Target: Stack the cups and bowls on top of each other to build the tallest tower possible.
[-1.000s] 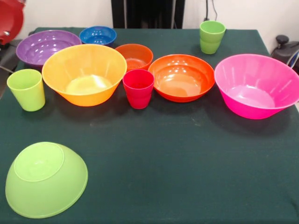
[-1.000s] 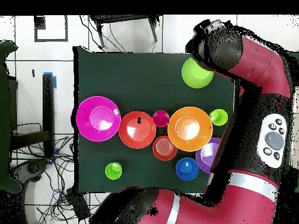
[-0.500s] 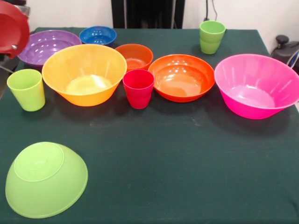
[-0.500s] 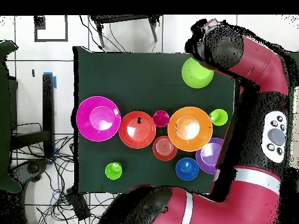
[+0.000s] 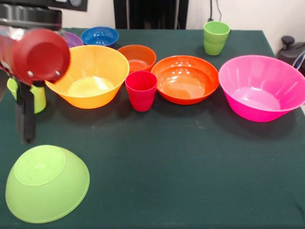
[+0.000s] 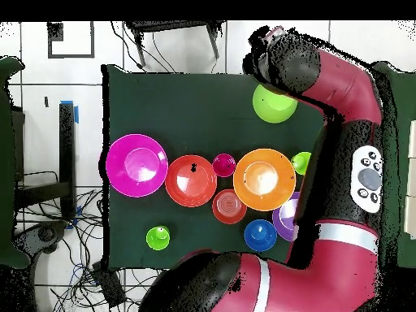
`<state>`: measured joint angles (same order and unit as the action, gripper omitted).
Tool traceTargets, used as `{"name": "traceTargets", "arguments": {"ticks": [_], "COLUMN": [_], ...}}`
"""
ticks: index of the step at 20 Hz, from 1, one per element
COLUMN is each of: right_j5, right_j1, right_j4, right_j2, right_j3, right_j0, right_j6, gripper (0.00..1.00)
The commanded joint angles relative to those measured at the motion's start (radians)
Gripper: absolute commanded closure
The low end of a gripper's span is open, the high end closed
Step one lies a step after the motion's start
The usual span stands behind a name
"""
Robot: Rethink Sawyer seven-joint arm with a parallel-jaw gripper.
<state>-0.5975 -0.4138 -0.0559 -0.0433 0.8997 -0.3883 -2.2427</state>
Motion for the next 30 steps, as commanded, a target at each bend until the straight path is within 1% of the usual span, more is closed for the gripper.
{"name": "traceTargets", "arguments": {"ticks": [1, 4, 7, 12, 16, 17, 20, 26, 30], "right_j5": [-0.036, -0.058, -0.047, -0.002, -0.008, -0.008, 0.01, 0.045, 0.029], "right_j1": [0.088, 0.118, 0.132, 0.109, 0.105, 0.105, 0.107, 0.109, 0.126], "right_j4": [0.095, 0.108, 0.129, 0.17, 0.193, 0.204, 0.206, 0.23, 0.233], "right_j2": [-0.168, -0.198, -0.21, -0.203, -0.217, -0.227, -0.239, -0.242, -0.237], "right_j3": [-0.004, -0.036, -0.039, 0.011, 0.023, 0.026, 0.037, 0.046, 0.015], "right_j0": [-0.026, -0.041, -0.049, -0.057, -0.07, -0.075, -0.079, -0.071, -0.062], "right_j6": [0.303, 0.333, 0.333, 0.294, 0.295, 0.293, 0.291, 0.236, 0.196], "gripper": [1.0, 1.0, 1.0, 1.0, 1.0, 0.0, 0.0, 0.0, 0.0]}}
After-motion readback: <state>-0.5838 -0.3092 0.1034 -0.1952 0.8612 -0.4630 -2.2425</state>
